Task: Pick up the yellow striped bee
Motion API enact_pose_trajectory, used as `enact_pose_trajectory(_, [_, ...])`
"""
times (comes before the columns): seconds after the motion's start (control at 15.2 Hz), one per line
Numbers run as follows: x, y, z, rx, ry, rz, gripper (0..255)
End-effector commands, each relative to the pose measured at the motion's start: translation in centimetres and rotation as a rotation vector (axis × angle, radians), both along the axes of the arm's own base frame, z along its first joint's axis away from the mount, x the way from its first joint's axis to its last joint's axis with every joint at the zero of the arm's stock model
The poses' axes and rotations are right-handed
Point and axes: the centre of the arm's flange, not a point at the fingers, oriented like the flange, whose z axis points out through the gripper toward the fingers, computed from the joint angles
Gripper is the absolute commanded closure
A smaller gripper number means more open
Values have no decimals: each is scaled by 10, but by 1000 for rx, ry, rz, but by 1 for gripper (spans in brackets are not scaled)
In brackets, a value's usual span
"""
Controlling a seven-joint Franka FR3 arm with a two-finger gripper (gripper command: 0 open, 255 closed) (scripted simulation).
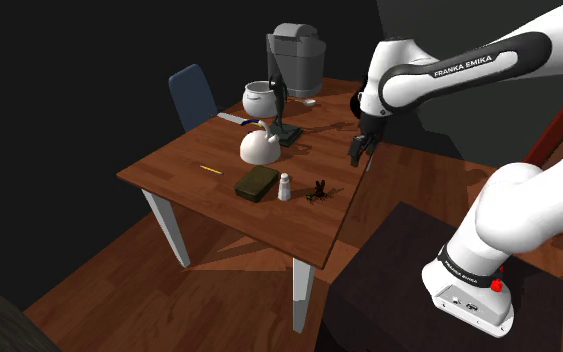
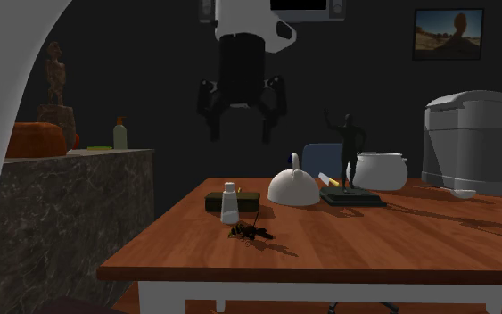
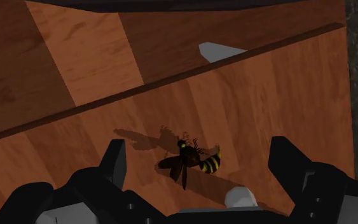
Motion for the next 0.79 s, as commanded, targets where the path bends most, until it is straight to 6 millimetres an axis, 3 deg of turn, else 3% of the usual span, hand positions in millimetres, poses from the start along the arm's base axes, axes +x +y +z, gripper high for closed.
enact_pose_trajectory(0.0, [8,0,-20,4,-23,13,0])
enact_pose_trajectory(0.73, [65,10,-147,25,-120,86,0])
